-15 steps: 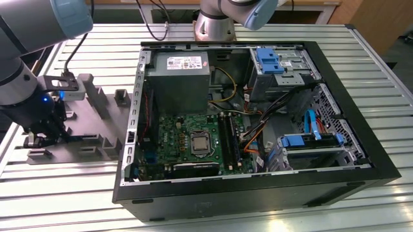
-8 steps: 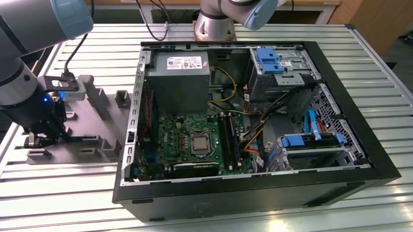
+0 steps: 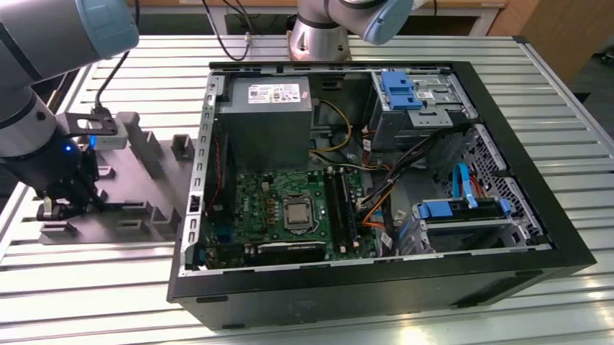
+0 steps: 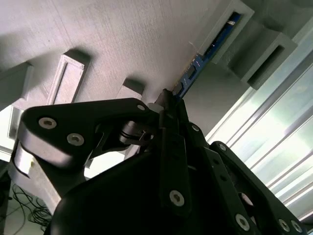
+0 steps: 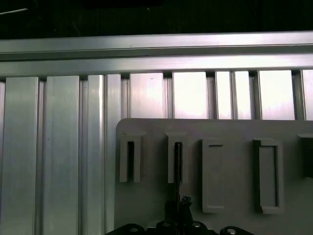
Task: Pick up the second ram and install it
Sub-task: 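Pick up the second ram and move it above second insertion slot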
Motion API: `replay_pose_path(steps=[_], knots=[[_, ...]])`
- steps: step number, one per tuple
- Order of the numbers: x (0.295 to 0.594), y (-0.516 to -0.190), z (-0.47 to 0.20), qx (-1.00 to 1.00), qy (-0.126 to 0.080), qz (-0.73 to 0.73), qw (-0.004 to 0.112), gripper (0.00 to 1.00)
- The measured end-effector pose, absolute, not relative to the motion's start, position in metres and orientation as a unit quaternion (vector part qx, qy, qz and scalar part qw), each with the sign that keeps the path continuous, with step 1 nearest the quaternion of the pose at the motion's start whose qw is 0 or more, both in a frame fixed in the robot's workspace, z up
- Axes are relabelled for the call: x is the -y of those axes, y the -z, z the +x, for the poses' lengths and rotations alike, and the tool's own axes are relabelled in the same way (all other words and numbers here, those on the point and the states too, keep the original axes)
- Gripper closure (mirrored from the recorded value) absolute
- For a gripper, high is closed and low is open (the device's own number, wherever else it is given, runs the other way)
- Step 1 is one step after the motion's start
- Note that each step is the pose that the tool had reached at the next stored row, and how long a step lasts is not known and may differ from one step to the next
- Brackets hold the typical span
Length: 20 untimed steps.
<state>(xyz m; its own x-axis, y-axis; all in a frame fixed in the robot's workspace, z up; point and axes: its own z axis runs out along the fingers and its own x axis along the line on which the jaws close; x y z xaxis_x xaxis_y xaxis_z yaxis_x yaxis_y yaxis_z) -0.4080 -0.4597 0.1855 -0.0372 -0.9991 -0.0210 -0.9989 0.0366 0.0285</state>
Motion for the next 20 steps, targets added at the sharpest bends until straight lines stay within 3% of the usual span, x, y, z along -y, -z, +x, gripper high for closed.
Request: replay_pose_path(steps=[20], knots=[[0.4597,-0.1855,-0.4079,0.679,0.017,0.734,0.003,0.86]])
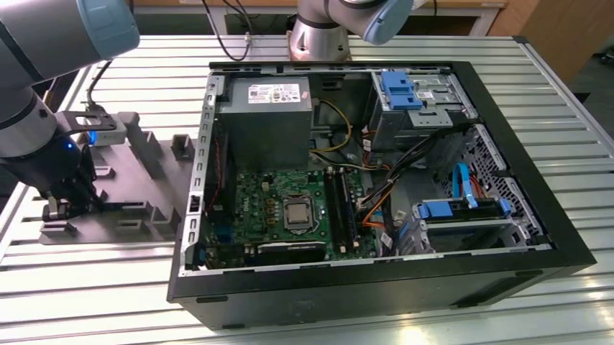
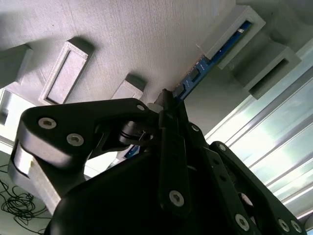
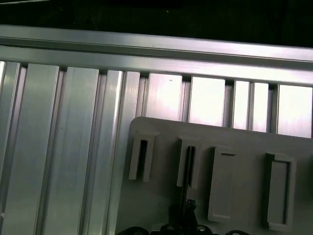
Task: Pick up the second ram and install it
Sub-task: 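Pick up the second ram and move it above second insertion slot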
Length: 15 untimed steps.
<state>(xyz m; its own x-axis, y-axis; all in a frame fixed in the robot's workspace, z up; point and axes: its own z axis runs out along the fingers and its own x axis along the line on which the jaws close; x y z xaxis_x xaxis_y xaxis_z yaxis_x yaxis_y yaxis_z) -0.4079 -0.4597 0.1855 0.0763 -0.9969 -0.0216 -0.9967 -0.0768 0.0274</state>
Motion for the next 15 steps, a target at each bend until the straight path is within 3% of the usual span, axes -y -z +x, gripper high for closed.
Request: replay_pose_path(steps=[15], knots=[[0.4598,-0.1893,-0.4080,0.716,0.017,0.698,0.003,0.86]])
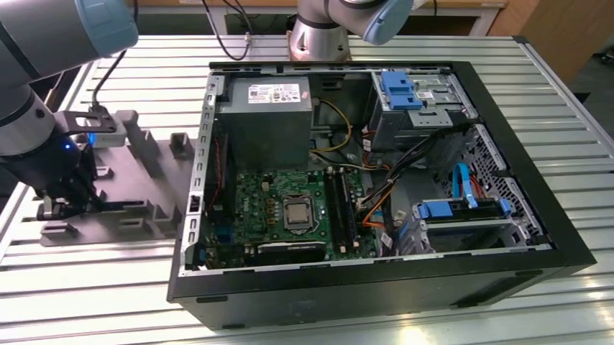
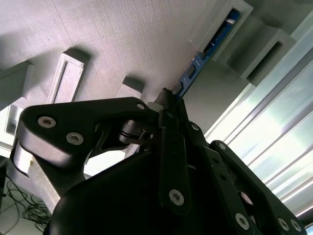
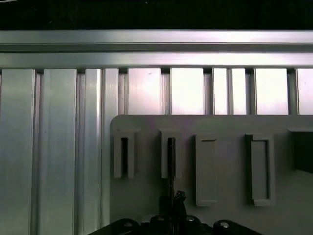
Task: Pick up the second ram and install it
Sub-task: 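Pick up the second ram and move it above second insertion slot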
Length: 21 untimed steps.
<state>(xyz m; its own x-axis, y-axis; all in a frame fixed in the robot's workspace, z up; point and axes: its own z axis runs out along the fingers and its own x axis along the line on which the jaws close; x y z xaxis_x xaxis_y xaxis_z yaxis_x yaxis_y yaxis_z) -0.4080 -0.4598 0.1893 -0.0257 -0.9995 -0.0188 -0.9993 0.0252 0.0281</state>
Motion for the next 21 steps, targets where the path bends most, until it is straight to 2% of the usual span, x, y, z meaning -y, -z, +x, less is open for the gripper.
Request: replay_pose_path(steps=[21], knots=[[0.460,-0.201,-0.408,0.720,0.017,0.694,0.003,0.86]])
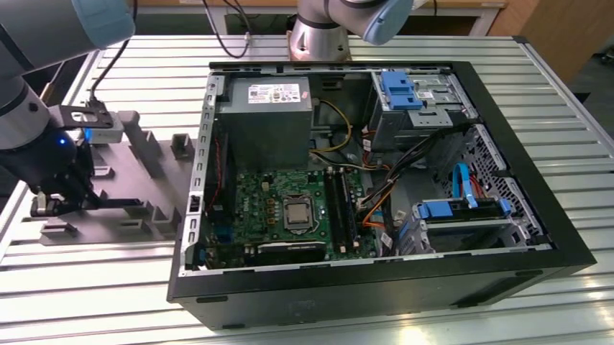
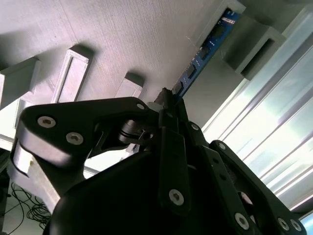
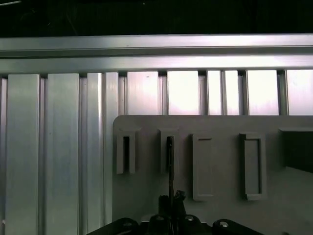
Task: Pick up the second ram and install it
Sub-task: 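Pick up the second ram and move it above second insertion slot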
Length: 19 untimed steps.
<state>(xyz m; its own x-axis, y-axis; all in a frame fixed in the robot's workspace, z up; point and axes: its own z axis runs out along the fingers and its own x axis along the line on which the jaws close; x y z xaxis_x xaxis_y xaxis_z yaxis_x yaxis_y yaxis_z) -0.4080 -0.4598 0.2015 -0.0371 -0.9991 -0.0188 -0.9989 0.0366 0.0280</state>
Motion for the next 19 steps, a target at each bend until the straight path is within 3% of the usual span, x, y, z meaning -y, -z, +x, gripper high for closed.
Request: replay_pose_path(steps=[19], knots=[[0.460,-0.250,-0.408,0.720,0.017,0.694,0.003,0.86]])
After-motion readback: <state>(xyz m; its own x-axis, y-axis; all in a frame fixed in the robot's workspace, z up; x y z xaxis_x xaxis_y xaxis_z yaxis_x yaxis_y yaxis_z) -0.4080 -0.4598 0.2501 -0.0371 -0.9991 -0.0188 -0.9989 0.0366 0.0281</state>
